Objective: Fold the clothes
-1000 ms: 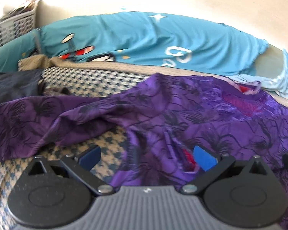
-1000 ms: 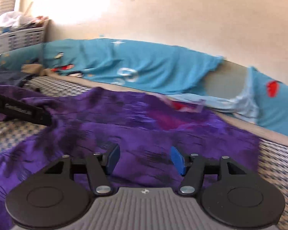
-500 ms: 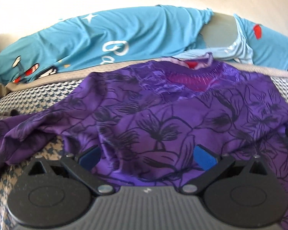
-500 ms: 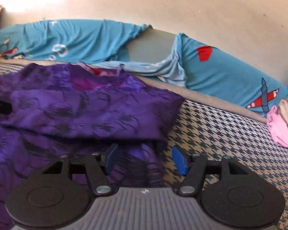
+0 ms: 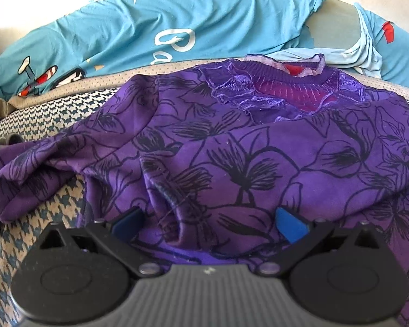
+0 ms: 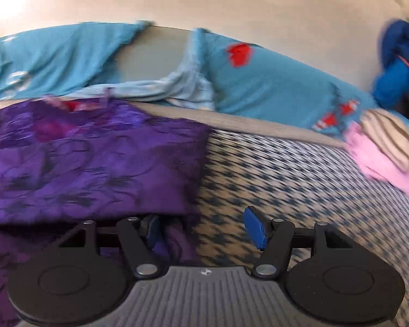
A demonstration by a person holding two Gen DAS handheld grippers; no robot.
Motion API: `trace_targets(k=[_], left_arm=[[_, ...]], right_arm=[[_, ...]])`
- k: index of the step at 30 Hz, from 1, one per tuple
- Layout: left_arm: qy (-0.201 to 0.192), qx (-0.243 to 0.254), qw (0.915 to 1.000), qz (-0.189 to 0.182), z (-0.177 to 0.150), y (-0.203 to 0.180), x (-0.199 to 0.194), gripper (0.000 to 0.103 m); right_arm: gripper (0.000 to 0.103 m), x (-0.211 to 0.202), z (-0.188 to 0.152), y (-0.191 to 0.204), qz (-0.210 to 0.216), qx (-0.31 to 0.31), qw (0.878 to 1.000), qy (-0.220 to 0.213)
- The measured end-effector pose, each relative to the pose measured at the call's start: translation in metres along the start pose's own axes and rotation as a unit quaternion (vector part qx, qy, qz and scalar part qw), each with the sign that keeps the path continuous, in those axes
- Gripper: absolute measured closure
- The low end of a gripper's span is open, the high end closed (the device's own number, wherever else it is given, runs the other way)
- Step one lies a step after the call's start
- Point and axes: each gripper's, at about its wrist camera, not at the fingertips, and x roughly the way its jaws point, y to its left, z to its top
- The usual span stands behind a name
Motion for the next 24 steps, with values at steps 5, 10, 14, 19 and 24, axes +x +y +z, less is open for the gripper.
trace_targets(k=[5, 10, 14, 19, 24], left_arm=[[-0.001, -0.004, 1.0, 0.006, 0.001, 0.003, 0.001, 0.0], [-0.005, -0.015, 0.9996, 0.025, 0.006, 0.012, 0.003, 0.0], [0.005, -0.041, 0.998, 0.049, 0.011, 0.028, 0.008, 0.0], [0.015, -0.063, 0.996, 0.061, 0.014, 0.043, 0.009, 0.0], [0.015, -0.1, 0.9911, 0.087, 0.017, 0.065, 0.005, 0.0]], right_arm=[[0.039, -0.002, -0.007, -0.019, -0.03, 0.024, 0.999, 0.019], [0.036, -0.002, -0.015, -0.023, -0.049, 0.011, 0.998, 0.037], [0.034, -0.005, -0.016, -0.018, -0.065, -0.015, 0.997, 0.047], [0.034, -0.013, -0.015, -0.023, -0.064, -0.005, 0.995, 0.073], [0.033, -0.026, -0.012, -0.031, -0.057, 0.007, 0.995, 0.083]])
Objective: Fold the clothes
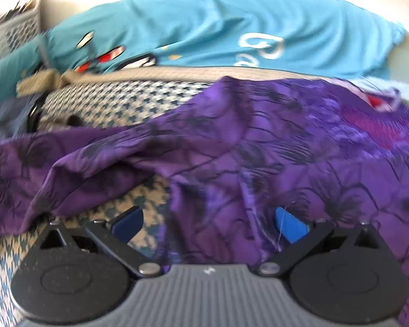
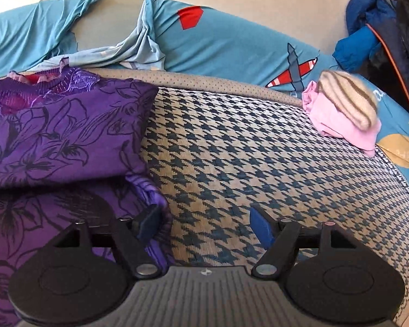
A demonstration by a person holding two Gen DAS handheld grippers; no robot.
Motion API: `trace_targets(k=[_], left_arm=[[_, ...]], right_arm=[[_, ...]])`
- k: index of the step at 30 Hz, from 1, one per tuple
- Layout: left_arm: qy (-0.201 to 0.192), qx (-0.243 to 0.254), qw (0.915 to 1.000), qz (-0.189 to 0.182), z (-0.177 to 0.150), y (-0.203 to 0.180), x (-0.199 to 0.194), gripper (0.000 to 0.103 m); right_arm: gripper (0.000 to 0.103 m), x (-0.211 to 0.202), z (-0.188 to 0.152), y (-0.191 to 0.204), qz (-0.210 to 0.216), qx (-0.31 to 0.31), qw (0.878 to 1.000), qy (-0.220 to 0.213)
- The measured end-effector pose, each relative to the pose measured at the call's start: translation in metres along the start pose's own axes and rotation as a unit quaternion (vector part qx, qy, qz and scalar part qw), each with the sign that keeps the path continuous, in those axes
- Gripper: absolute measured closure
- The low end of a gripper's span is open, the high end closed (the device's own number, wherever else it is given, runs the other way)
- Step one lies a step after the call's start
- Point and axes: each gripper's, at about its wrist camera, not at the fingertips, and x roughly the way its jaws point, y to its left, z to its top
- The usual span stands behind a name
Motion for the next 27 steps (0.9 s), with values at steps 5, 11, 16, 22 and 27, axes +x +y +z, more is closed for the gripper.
trace_targets(k=[5, 11, 16, 22, 27], left_arm=[[-0.014, -0.019, 0.9994, 0.026, 0.002, 0.017, -0.002, 0.0], [-0.024, -0.004, 0.9997, 0.001, -0.002, 0.011, -0.008, 0.0], [-0.014, 0.018, 0.9997, -0.014, -0.011, 0.003, -0.008, 0.0], [-0.002, 0.039, 0.9989, 0.024, -0.018, 0.008, -0.002, 0.0], [0.009, 0.037, 0.9989, 0.026, -0.025, 0.022, 0.003, 0.0]], right_arm=[[0.032, -0.012, 0.006, -0.011, 0.016, 0.043, 0.999, -0.011], [0.031, -0.018, 0.014, -0.006, 0.075, 0.081, 0.994, -0.019], [0.031, -0.021, 0.016, 0.011, 0.114, 0.074, 0.99, -0.025], [0.03, -0.03, 0.015, 0.04, 0.184, 0.055, 0.981, -0.033], [0.024, -0.036, 0.012, 0.064, 0.219, 0.044, 0.975, -0.022]])
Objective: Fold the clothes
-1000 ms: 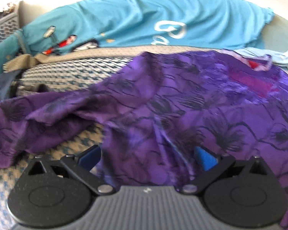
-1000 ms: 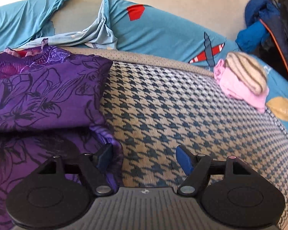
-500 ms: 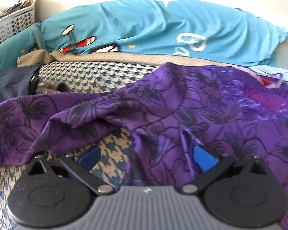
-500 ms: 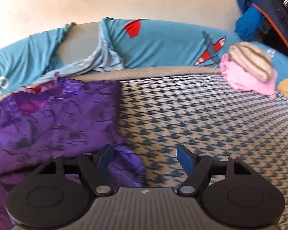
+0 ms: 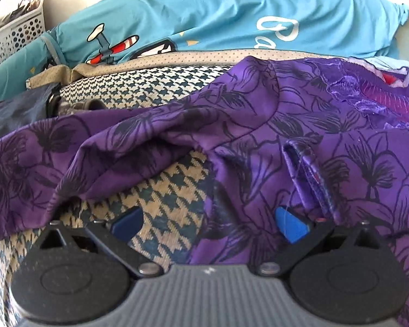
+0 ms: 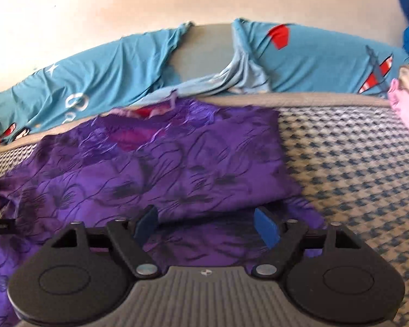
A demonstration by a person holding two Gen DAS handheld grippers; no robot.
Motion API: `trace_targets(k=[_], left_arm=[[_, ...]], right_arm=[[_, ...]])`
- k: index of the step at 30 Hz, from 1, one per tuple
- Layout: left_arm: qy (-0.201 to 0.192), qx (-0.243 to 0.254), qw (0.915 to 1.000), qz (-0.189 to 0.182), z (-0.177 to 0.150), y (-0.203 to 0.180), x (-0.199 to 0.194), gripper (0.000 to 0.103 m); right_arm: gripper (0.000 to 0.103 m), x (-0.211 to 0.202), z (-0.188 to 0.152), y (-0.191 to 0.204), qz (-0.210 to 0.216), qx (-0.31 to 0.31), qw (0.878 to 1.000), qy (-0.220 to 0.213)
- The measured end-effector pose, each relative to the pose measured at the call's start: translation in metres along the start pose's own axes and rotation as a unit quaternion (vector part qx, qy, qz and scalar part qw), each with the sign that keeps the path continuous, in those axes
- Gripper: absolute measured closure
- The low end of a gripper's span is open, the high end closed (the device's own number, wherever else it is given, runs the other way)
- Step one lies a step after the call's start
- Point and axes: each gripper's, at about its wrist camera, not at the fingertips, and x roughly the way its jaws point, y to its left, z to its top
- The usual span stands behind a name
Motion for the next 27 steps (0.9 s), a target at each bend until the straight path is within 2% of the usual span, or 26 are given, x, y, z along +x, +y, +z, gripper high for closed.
trace_targets(k=[4, 7, 13, 18, 20, 22, 27], left_arm=[[0.018, -0.018, 0.9996, -0.014, 0.0, 0.011, 0.002, 0.0], [0.032, -0.035, 0.9986, -0.024, -0.002, 0.019, 0.003, 0.0], [0.033, -0.037, 0.9984, -0.028, -0.007, 0.031, -0.003, 0.0], [-0.01, -0.021, 0.9997, -0.008, -0.011, 0.046, -0.025, 0.0], [-0.033, -0.012, 0.9993, 0.011, -0.014, 0.053, -0.033, 0.0], [-0.043, -0.009, 0.9986, 0.03, -0.016, 0.062, -0.038, 0.0], [-0.05, -0.039, 0.9966, 0.053, -0.021, 0.092, -0.044, 0.0]], right_arm=[[0.024, 0.01, -0.007, 0.017, -0.005, -0.016, 1.0, 0.02], [0.023, 0.022, -0.015, 0.025, -0.043, -0.034, 0.996, 0.064], [0.019, 0.021, -0.022, 0.028, -0.059, -0.034, 0.996, 0.061], [0.019, 0.014, -0.023, 0.034, -0.059, -0.038, 0.996, 0.051], [0.019, 0.01, -0.025, 0.04, -0.058, -0.047, 0.996, 0.043], [0.019, 0.005, -0.026, 0.045, -0.055, -0.059, 0.996, 0.036], [0.019, -0.004, -0.033, 0.056, -0.044, -0.075, 0.996, 0.029]])
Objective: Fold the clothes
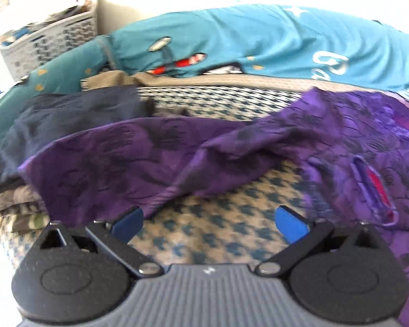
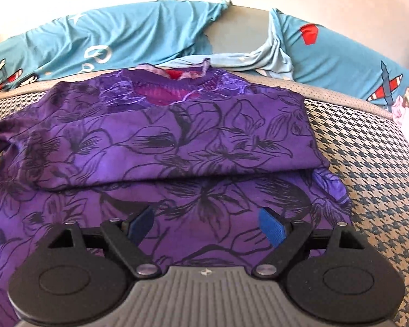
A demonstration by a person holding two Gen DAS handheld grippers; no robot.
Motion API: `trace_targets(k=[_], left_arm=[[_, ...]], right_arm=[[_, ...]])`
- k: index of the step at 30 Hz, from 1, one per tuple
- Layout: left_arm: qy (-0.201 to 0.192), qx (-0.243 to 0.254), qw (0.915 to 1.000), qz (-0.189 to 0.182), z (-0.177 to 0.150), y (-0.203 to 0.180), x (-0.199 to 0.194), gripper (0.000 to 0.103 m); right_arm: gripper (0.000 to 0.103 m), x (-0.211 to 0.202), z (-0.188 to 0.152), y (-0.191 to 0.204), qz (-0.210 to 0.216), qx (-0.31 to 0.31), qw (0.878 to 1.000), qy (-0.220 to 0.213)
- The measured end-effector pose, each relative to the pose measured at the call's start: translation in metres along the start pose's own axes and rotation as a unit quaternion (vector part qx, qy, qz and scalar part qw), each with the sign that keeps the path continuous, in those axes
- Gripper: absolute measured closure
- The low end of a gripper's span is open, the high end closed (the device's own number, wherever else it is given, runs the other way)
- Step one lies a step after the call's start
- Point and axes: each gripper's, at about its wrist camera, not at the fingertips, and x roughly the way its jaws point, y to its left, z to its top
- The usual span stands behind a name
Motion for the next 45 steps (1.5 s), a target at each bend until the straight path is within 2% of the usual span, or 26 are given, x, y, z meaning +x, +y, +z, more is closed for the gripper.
trace_targets(k=[7, 15, 20, 25, 27, 30, 32, 34, 36, 37, 40, 43, 45], left_arm=[[-0.012, -0.043, 0.9977, 0.051, -0.008, 0.044, -0.008, 0.0], [-0.037, -0.107, 0.9881, 0.104, -0.014, 0.098, -0.022, 0.0], [-0.066, -0.128, 0.9821, 0.121, -0.004, 0.124, -0.023, 0.0], [-0.092, -0.135, 0.9811, 0.105, 0.007, 0.137, -0.018, 0.0], [-0.09, -0.126, 0.9831, 0.098, 0.01, 0.136, -0.011, 0.002], [-0.071, -0.123, 0.9863, 0.084, 0.011, 0.134, 0.002, 0.018], [-0.062, -0.127, 0.9873, 0.074, 0.011, 0.133, 0.008, 0.033], [-0.057, -0.13, 0.9873, 0.071, 0.011, 0.132, 0.012, 0.038], [-0.054, -0.129, 0.9875, 0.071, 0.011, 0.13, 0.014, 0.049], [-0.052, -0.13, 0.9879, 0.066, 0.012, 0.129, 0.014, 0.059], [-0.053, -0.132, 0.9887, 0.049, 0.012, 0.126, 0.011, 0.073], [-0.049, -0.148, 0.9877, 0.011, 0.013, 0.125, 0.008, 0.079], [-0.049, -0.15, 0.9873, -0.016, 0.014, 0.122, 0.004, 0.087]], right_arm=[[0.019, -0.008, -0.008, 0.008, 0.025, 0.023, 0.999, 0.012], [0.019, -0.01, -0.014, 0.016, 0.034, 0.017, 0.999, 0.016], [0.019, -0.009, -0.017, 0.021, 0.037, 0.013, 0.999, 0.023], [0.019, -0.008, -0.019, 0.024, 0.033, 0.011, 0.999, 0.023], [0.019, -0.007, -0.02, 0.024, 0.033, 0.012, 0.999, 0.024], [0.019, -0.006, -0.019, 0.024, 0.032, 0.013, 0.999, 0.024], [0.019, -0.006, -0.019, 0.025, 0.031, 0.011, 0.999, 0.023], [0.019, -0.005, -0.019, 0.025, 0.031, 0.01, 0.999, 0.023], [0.019, -0.005, -0.019, 0.025, 0.031, 0.01, 0.999, 0.023], [0.019, -0.005, -0.019, 0.024, 0.031, 0.011, 0.999, 0.023], [0.019, -0.005, -0.019, 0.025, 0.03, 0.01, 0.999, 0.022], [0.019, -0.005, -0.019, 0.026, 0.029, 0.01, 0.999, 0.022], [0.019, -0.004, -0.018, 0.025, 0.029, 0.009, 0.999, 0.022]])
